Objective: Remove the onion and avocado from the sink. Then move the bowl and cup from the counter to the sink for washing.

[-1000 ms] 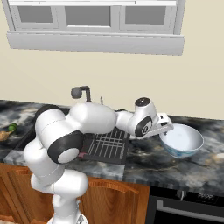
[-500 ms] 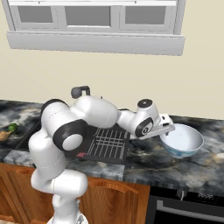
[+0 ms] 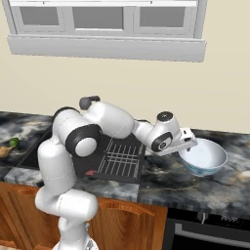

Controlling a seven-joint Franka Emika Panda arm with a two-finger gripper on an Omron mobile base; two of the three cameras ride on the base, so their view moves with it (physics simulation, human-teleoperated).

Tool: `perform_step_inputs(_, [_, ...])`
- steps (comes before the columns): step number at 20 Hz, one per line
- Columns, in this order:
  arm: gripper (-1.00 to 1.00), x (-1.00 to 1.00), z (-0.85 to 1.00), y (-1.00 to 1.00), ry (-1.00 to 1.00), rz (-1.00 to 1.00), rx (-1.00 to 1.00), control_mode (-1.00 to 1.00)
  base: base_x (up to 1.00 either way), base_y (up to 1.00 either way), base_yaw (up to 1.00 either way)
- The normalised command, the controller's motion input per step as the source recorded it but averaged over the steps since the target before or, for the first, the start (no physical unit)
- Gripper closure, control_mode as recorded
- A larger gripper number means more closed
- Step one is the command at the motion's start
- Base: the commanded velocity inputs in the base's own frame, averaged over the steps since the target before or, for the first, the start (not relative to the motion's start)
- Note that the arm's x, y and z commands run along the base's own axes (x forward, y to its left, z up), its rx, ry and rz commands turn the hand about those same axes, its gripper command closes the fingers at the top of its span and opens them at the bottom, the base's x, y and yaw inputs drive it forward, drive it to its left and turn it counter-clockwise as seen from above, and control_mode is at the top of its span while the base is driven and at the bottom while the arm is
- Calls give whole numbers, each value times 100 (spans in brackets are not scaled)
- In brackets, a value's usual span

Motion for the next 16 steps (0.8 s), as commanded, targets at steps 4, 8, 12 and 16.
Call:
perform_step_inputs(4, [-100,15,-11,-10,0,0,0,-100,0,0,0])
perform_step_inputs(8, [-100,9,-12,-10,0,0,0,-100,0,0,0])
perform_step_inputs(12, [-100,9,-12,-8,0,0,0,-100,0,0,0])
perform_step_inputs(16, [100,7,-14,-6,0,0,0,-100,0,0,0])
